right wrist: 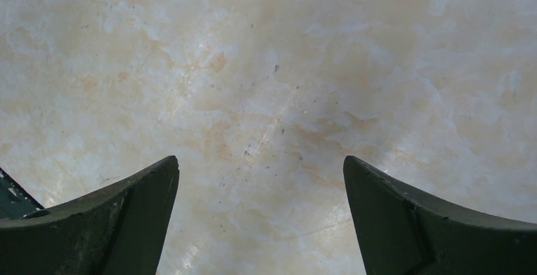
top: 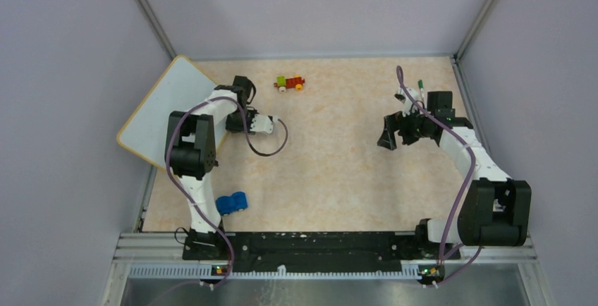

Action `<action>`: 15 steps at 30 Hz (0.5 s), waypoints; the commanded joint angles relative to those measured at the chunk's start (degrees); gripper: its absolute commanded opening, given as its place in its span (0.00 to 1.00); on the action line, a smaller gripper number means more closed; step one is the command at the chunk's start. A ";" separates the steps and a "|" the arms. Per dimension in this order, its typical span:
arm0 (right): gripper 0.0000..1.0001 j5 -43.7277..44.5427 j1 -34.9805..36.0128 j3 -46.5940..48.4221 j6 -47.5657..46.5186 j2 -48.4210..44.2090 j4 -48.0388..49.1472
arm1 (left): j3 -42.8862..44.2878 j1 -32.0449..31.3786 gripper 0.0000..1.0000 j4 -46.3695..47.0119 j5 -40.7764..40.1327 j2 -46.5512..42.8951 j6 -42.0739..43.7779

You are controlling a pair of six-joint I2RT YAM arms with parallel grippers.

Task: Write a sentence on the whiteboard
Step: Move the whiteboard stand to the center of the board.

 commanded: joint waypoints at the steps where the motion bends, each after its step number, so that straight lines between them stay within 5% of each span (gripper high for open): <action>1: 0.97 -0.92 0.11 3.03 -1.02 0.15 0.56 | 1.12 0.12 0.32 -1.69 -0.83 0.32 2.23; 15: 0.97 0.52 0.09 3.62 -0.89 -0.11 0.25 | 3.90 -7.51 0.07 -3.05 0.29 0.89 2.20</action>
